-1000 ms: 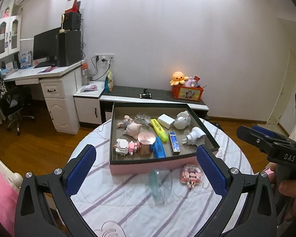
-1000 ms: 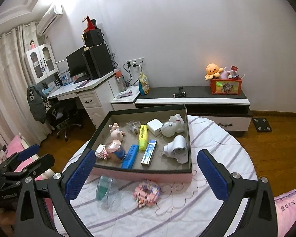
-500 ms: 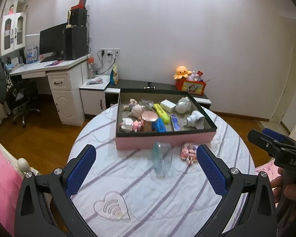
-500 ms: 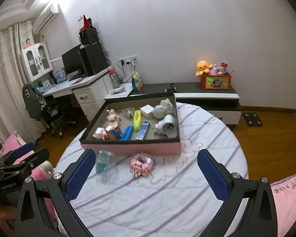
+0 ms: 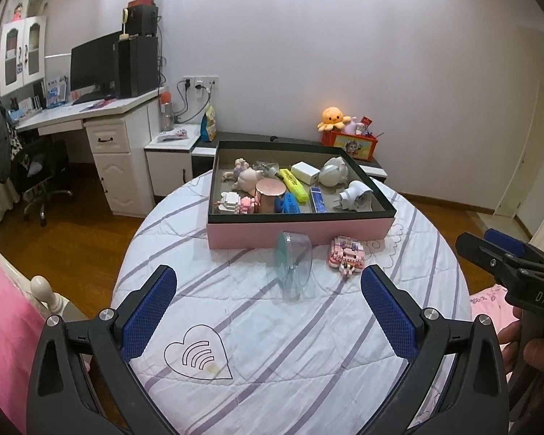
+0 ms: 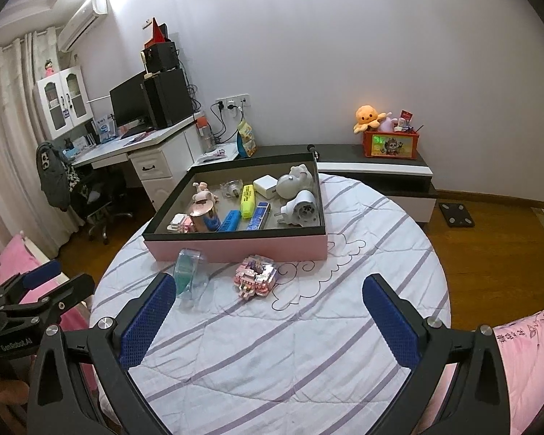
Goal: Organize rigid objects
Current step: 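Withdraw both tools from the box toward the teal case and block figure, then grasp the clear teal case with the left tool while the right tool grasps the pink block figure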
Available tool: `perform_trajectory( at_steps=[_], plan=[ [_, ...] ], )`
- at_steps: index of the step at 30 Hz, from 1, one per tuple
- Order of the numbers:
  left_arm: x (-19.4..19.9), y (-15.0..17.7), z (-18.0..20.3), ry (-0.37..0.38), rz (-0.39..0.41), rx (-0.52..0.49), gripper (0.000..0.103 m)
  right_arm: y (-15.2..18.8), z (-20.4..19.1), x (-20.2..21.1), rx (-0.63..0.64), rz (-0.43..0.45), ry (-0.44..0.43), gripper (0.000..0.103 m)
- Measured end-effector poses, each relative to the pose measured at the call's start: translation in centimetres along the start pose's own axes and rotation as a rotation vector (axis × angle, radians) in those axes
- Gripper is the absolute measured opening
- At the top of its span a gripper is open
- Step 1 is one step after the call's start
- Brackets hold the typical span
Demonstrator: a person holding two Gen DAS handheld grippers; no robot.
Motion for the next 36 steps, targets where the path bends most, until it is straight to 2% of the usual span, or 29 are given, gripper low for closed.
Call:
perform_trajectory(
  at_steps=[8,18,36],
  plan=[
    [-0.7,0.4,0.4,0.005,-0.019,-0.007,0.103,0.4,0.3,-0.6,-0.006,-0.017,0.003,0.103],
    [-3.5,1.8,0.9,0.011,-0.077,-0.009,0.103,1.6,1.1,-3.0,-0.019,-0.071,0.009,0.103],
    [-14.2,4.4,1.3,0.0,-0.222,-0.011,0.103,4.2,3.0,-9.8,-0.036,-0.212,0.031,0.103]
  ],
)
Point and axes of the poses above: each gripper's, at about its wrist camera, not at the fingertips, and x roughly against the way its jaws point, z to its right, y to its underside, the point moved 10 cm from there along -x, roughly the way its jaws point, and after that the axes turned 5 degrees about z, right-handed, at the moved point
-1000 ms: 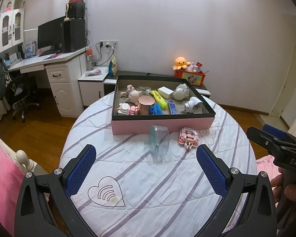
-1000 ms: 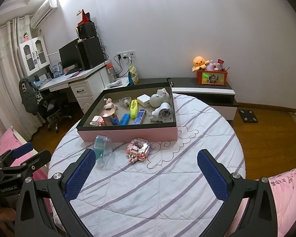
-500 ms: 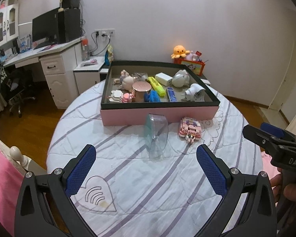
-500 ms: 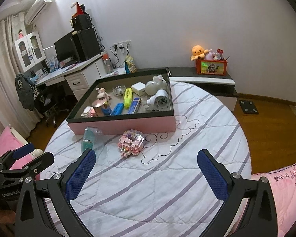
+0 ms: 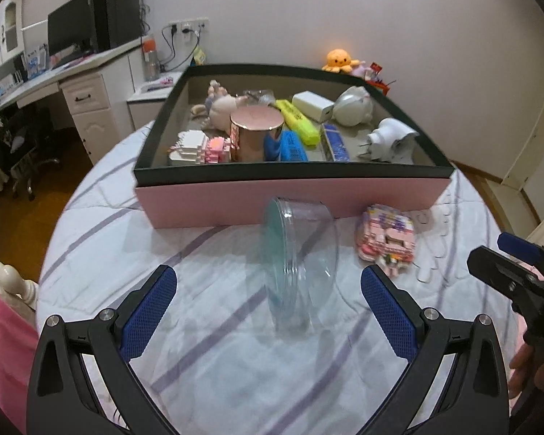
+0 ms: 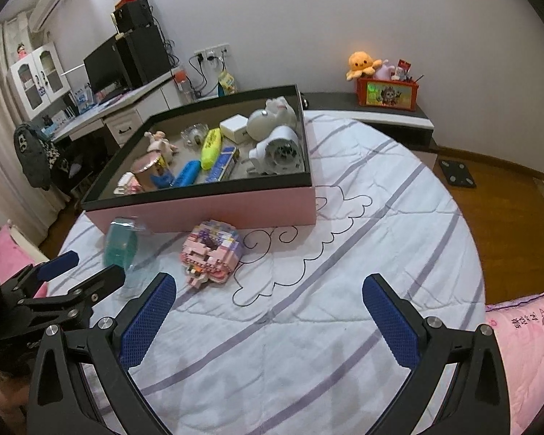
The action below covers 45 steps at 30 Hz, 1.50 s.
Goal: Organize rigid objects
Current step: 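Grasp the clear teal case with the left tool while the right tool grasps the pink block figure, then place the teal case in the box with the left tool while the right tool places the block figure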
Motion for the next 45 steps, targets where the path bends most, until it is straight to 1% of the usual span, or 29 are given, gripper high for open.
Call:
perform_trajectory(
  at_steps=[3,4,5,6,7,8,9,10,11,17,22,23,24,25,26,27,28,35,45],
  plan=[
    [-1.3,0.0,0.1,0.023,-0.011,0.0,0.099,0.0,-0.3,-1.1,0.01,-0.018,-0.006,0.103],
    [-1.8,0.2,0.1,0.037,-0.023,0.005,0.089,0.0,-0.4,-1.5,0.015,-0.024,-0.008,0.103],
    [-2.5,0.6,0.0,0.058,-0.05,0.015,0.074,0.0,-0.5,-1.8,0.019,-0.03,-0.01,0.103],
    [-2.9,0.9,-0.1,0.068,-0.07,0.022,0.073,0.0,-0.6,-2.1,0.021,-0.034,-0.011,0.103],
    [-2.8,0.7,-0.2,0.066,-0.047,0.009,0.067,0.0,-0.8,-2.4,0.024,-0.039,-0.014,0.103],
    [-2.8,0.7,-0.2,0.077,-0.048,0.007,0.061,0.0,-1.0,-2.7,0.028,-0.045,-0.016,0.103],
    [-2.7,0.7,-0.5,0.09,-0.046,0.014,0.057,0.1,-1.1,-2.9,0.032,-0.048,-0.017,0.103],
    [-2.6,0.6,-0.7,0.098,-0.044,0.021,0.046,0.1,-1.3,-3.2,0.036,-0.053,-0.019,0.103],
    [-2.4,0.6,-0.9,0.105,-0.045,0.03,0.037,0.1,-1.5,-3.4,0.039,-0.057,-0.021,0.103],
    [-1.6,0.9,-2.2,0.111,-0.036,0.056,0.037,0.2,-3.8,-5.3,0.085,-0.081,-0.044,0.103],
    [-1.2,0.9,-2.9,0.106,-0.033,0.068,0.037,0.5,-5.1,-7.0,0.108,-0.1,-0.045,0.103],
    [-1.0,0.9,-2.9,0.104,-0.033,0.068,0.037,0.6,-5.3,-7.2,0.11,-0.103,-0.05,0.101],
    [-0.9,0.9,-3.1,0.103,-0.032,0.068,0.037,0.8,-5.6,-7.4,0.113,-0.107,-0.058,0.094],
    [-0.8,1.0,-3.2,0.102,-0.03,0.068,0.037,1.1,-5.8,-7.6,0.128,-0.113,-0.052,0.089],
    [-0.6,1.0,-3.3,0.102,-0.03,0.069,0.037,1.2,-5.8,-7.7,0.151,-0.112,-0.027,0.074],
    [-0.6,1.0,-3.4,0.103,-0.029,0.07,0.037,1.3,-5.8,-7.8,0.171,-0.105,-0.006,0.065],
    [-0.6,1.0,-3.2,0.103,-0.029,0.072,0.037,1.3,-5.8,-7.7,0.182,-0.102,-0.002,0.063],
    [0.3,0.9,-3.4,0.11,-0.016,0.075,0.037,1.1,-5.6,-5.7,0.14,-0.076,-0.072,0.062],
    [2.5,-0.3,-3.1,0.117,0.028,0.068,0.037,-0.5,-5.9,-2.4,0.13,-0.022,-0.117,0.062]
  ],
)
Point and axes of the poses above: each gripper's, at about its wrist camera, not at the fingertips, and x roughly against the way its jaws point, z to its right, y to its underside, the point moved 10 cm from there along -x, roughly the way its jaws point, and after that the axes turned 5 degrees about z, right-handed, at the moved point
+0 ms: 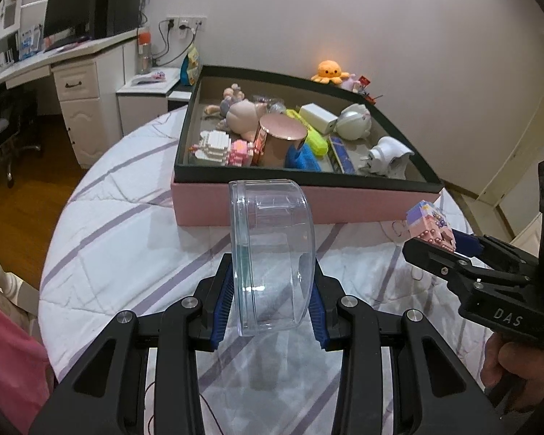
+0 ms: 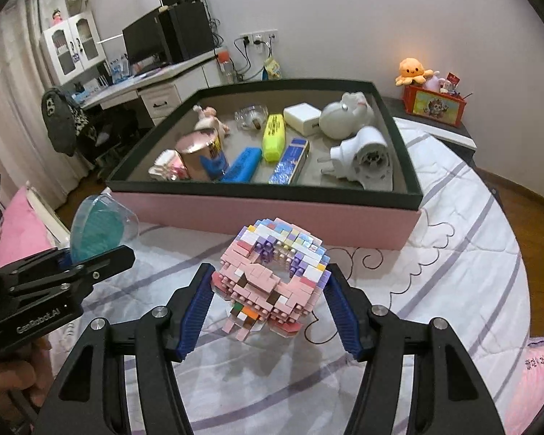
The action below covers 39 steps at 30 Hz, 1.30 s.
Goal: Organize rigid objects
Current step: 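Place the teal case in the box with the left tool while the right tool places the block figure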
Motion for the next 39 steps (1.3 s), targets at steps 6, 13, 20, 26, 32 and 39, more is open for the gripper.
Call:
perform_trajectory(
  at_steps=[6,13,20,26,32,39],
  plan=[
    [1.5,-1.0,0.7,0.001,0.03,-0.015,0.037,-0.7,-0.4,1.4,0.0,0.029,-0.01,0.062],
    [3.0,-3.7,1.1,0.0,0.092,-0.038,0.037,-3.1,0.0,3.1,0.01,0.087,-0.005,0.062],
    [3.7,-8.7,1.1,-0.006,0.179,-0.061,0.037,-8.3,1.5,4.3,0.035,0.172,0.031,0.062],
    [2.6,-12.4,1.4,0.001,0.212,-0.076,0.037,-12.0,1.7,3.5,0.056,0.205,0.037,0.062],
    [-0.1,-14.5,2.1,0.018,0.205,-0.086,0.037,-14.0,1.7,1.2,0.057,0.205,0.022,0.062],
    [-4.3,-15.6,3.2,0.049,0.168,-0.084,0.037,-14.9,2.6,-2.1,0.047,0.171,0.016,0.063]
  ],
)
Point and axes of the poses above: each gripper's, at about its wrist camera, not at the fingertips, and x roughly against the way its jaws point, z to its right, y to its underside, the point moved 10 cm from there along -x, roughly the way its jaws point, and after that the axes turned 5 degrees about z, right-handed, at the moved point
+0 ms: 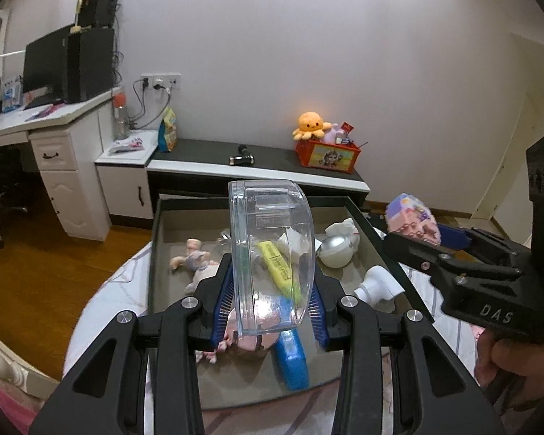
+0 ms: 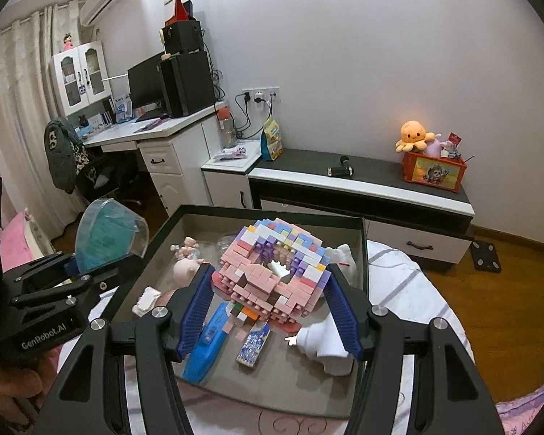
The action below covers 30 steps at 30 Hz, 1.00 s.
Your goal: Organize rigid objects
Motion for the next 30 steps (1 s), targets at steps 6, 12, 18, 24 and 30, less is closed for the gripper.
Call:
perform_trajectory(
  at_steps=[6,12,18,24,30],
  plan=[
    [-2.5,0.4,0.5,0.021,-0.032,0.008,0.037,0.7,1.1,-2.3,-0.019,-0.035,0.003,0.063],
    [-4.3,1.1,0.3,0.026,-0.07,0.019,0.038,1.4,1.6,-3.7,-0.033,-0.064,0.003,0.063],
    [-4.2,1.6,-0.4,-0.011,-0.075,0.023,0.056,2.0,1.6,-4.4,-0.039,-0.089,-0.01,0.063],
    [-2.0,1.7,-1.8,-0.06,-0.034,0.045,0.086,2.0,1.2,-3.9,-0.051,-0.087,-0.038,0.082],
    [0.5,2.1,-2.8,-0.086,-0.01,0.066,0.093,2.2,1.6,-2.4,-0.063,-0.068,0.013,0.103]
  ],
)
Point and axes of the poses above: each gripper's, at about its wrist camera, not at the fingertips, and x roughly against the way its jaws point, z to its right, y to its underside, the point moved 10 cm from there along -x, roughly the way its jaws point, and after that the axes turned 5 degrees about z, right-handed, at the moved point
